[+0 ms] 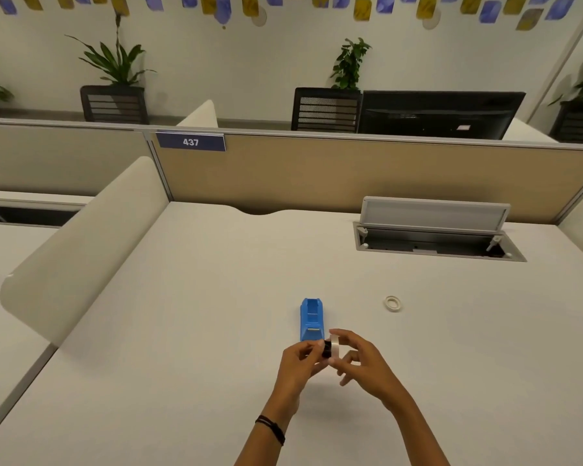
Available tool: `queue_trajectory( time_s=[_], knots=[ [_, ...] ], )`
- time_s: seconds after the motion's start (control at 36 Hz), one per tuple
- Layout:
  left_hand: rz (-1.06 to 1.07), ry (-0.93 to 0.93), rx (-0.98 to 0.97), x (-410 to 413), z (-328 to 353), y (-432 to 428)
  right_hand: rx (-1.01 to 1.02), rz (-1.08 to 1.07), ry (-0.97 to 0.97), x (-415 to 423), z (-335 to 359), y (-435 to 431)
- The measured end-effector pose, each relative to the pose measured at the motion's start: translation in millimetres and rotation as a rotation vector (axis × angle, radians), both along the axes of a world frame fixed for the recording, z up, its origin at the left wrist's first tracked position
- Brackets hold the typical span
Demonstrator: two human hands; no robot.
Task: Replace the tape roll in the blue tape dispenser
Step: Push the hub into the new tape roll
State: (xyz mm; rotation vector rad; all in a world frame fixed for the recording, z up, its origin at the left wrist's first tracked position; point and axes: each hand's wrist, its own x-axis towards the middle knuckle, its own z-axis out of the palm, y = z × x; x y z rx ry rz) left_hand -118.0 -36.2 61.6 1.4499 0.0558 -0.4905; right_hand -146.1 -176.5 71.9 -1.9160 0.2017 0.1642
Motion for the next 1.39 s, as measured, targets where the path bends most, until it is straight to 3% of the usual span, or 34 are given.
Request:
queue_trajectory(
  time_s=[0.19, 0.5, 0.72, 0.86, 1.39],
  knots=[
    [-0.067, -0.056, 0.046, 3, 4, 4, -0.057, -0.039, -0.053, 0, 2, -5],
    [0.009, -0.094, 0.089, 4, 6, 3, 0.060, -0.009, -0.080, -1, 11, 0],
    [0.012, -0.213, 0.095, 0, 12, 2, 0.074, -0.003, -0.069, -1, 11, 1],
    [-0.028, -0.294, 0.202, 1, 12, 3, 0.083, -0.015, -0.071, -3, 13, 0],
    [-0.064, -0.294, 0.201, 7, 10, 5, 0.066, 0.022, -0.078, -6, 11, -4]
  ],
)
